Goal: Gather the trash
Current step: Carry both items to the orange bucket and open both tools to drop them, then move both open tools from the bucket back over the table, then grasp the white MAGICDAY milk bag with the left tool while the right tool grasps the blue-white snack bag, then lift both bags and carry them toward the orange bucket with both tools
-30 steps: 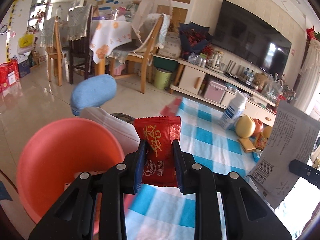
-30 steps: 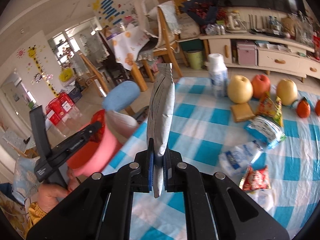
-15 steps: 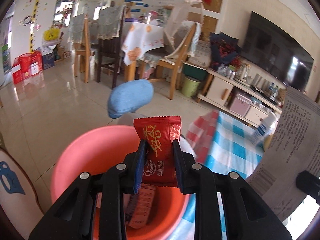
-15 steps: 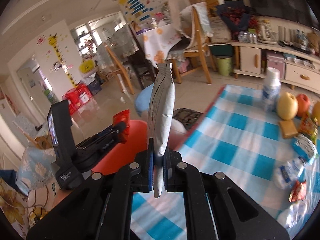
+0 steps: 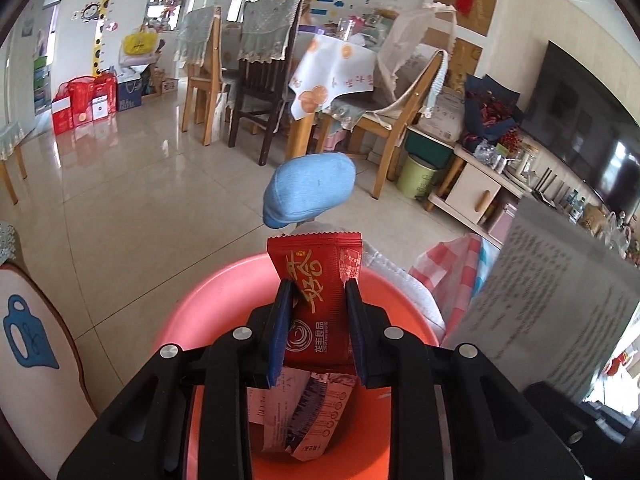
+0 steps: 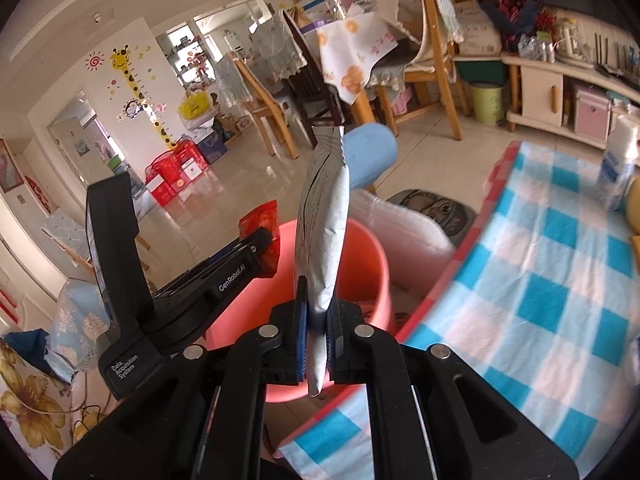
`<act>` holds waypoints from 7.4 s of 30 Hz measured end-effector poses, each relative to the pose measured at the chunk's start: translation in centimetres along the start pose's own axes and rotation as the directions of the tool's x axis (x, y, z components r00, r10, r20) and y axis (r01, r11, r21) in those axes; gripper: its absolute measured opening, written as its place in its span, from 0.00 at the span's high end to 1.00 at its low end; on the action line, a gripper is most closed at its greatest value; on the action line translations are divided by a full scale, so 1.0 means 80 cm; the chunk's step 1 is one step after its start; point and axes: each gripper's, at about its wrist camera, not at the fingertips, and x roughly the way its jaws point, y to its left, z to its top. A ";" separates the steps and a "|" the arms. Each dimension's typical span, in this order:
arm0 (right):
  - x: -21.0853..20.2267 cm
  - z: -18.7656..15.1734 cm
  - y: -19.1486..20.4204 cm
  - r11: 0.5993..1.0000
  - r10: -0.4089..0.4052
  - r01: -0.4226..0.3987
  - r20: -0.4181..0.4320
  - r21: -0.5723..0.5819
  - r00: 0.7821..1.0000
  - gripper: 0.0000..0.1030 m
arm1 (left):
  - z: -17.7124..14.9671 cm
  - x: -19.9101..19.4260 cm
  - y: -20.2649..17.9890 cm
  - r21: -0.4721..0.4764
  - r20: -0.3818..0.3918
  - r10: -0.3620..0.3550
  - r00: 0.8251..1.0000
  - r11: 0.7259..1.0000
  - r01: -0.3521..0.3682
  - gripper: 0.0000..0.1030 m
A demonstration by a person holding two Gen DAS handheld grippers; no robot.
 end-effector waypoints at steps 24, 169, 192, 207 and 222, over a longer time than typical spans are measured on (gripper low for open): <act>-0.021 -0.042 -0.042 0.972 -0.235 0.234 -0.053 -0.027 0.971 0.26 | -0.007 0.010 -0.040 0.121 0.002 0.073 0.997 0.990 -0.073 0.10; -0.169 -0.076 -0.468 0.870 -0.442 0.475 -0.216 0.131 0.871 0.57 | -0.252 0.035 -0.459 0.536 -0.499 -0.373 0.782 0.576 0.617 0.37; -0.189 -0.067 -0.414 0.838 -0.533 0.545 -0.173 0.028 0.828 0.61 | -0.239 0.038 -0.429 0.476 -0.509 -0.392 0.766 0.613 0.631 0.22; -0.198 -0.062 -0.388 0.840 -0.536 0.543 -0.141 0.008 0.832 0.61 | -0.247 0.043 -0.439 0.523 -0.504 -0.347 0.791 0.606 0.599 0.42; -0.209 -0.051 -0.333 0.850 -0.523 0.526 -0.077 0.017 0.849 0.61 | -0.204 0.031 -0.374 0.434 -0.434 -0.349 0.830 0.726 0.533 0.42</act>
